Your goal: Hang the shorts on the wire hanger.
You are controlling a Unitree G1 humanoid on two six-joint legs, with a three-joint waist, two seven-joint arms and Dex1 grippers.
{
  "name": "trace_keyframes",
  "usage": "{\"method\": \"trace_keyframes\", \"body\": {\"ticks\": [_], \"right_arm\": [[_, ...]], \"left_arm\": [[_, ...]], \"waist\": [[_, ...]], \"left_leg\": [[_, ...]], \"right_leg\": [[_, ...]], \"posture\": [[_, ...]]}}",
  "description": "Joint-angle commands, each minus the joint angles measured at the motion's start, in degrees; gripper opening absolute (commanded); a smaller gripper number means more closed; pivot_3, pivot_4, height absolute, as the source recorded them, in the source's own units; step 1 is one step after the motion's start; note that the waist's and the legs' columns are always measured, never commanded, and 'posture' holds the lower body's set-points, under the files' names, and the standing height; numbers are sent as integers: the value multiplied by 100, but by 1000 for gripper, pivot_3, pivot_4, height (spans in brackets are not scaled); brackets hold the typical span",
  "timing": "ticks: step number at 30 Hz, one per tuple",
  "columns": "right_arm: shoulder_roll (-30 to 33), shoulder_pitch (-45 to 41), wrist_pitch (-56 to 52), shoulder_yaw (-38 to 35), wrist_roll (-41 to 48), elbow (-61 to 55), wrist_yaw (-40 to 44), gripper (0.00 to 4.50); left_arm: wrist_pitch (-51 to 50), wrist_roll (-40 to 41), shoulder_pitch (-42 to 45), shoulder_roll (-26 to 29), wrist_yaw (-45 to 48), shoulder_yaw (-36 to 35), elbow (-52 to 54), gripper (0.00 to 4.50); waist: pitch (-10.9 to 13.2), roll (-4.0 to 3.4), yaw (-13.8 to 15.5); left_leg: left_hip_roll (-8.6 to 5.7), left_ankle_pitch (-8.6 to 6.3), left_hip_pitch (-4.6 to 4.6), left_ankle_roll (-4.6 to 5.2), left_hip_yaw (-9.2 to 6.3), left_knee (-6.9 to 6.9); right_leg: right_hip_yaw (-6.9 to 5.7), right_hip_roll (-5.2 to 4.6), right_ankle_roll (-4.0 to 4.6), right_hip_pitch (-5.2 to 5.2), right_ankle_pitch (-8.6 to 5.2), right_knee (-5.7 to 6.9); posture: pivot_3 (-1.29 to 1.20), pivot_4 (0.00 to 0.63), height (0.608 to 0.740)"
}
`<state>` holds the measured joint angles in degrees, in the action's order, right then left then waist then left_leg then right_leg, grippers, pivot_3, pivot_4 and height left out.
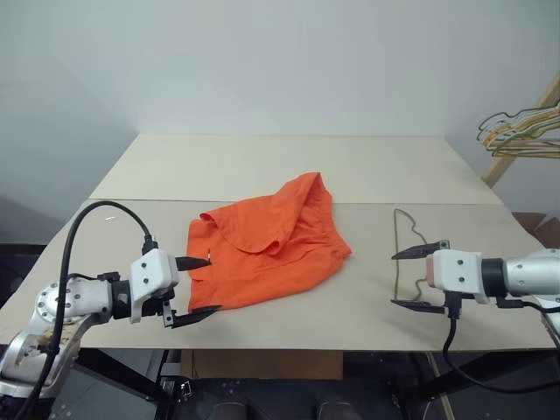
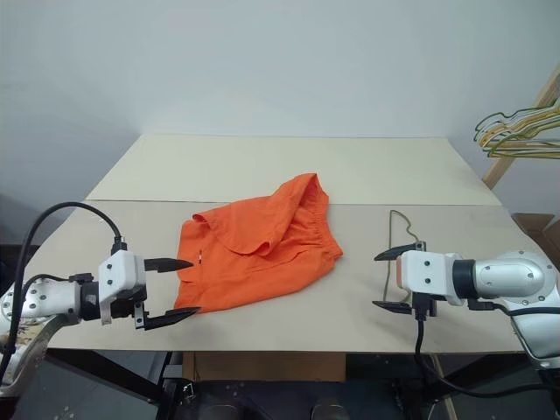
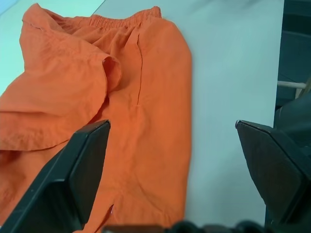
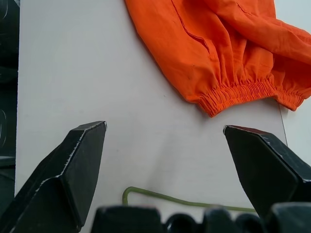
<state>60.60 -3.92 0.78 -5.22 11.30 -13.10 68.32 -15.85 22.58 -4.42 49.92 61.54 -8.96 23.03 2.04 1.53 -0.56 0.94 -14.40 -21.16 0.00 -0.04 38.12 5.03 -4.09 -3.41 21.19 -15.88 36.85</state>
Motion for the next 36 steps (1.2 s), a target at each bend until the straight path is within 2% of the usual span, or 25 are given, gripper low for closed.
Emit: {"method": "trace_keyframes", "body": {"ticks": [1,13,18,20,22,24,30,36], "right_arm": [[62,-185,-28,-43,13,-105,5,4476],[-82,-406,11,159,-69,-33,-80,4476],[-281,-735,57,416,-405,139,-319,4476],[-478,-998,400,549,-600,341,-496,4476],[-677,-1297,601,786,-916,593,-649,4476],[-945,-1705,925,1179,-1595,1083,-1034,4476],[-1426,-2872,2572,2182,-3279,2955,-2133,4476],[-1721,-3601,3553,2808,-3995,4241,-2619,4476]], "left_arm": [[-70,107,44,39,-65,-141,166,4500],[46,-171,-84,164,-52,-33,181,4500],[43,-294,-85,166,-94,22,185,4500],[42,-306,-112,177,-42,79,187,4500],[77,-362,-86,226,42,179,156,4500],[81,-409,60,238,64,277,86,4500],[82,-486,418,214,82,497,-14,4500],[46,-479,404,190,5,532,56,4500]], "waist": [[0,0,-2],[2,3,10],[3,3,-3],[4,4,-20],[4,3,-41],[4,3,-61],[6,2,-101],[7,3,-201]], "left_leg": [[0,0,0,0,0,0],[0,0,0,0,0,0],[0,0,1,0,1,0],[1,0,1,0,1,0],[1,0,1,0,6,0],[2,0,1,0,7,0],[0,0,-1,-1,9,0],[0,0,-5,0,9,-1]], "right_leg": [[0,0,0,0,0,0],[0,0,0,0,0,0],[0,0,0,1,0,0],[0,1,1,2,0,0],[3,1,1,4,0,1],[4,3,1,5,1,1],[6,2,4,10,2,3],[9,-2,5,11,3,3]], "posture": [[46,0,740],[45,0,740],[10,0,740],[10,0,740],[-8,0,740],[-17,0,740],[-14,0,740],[8,0,740]]}}
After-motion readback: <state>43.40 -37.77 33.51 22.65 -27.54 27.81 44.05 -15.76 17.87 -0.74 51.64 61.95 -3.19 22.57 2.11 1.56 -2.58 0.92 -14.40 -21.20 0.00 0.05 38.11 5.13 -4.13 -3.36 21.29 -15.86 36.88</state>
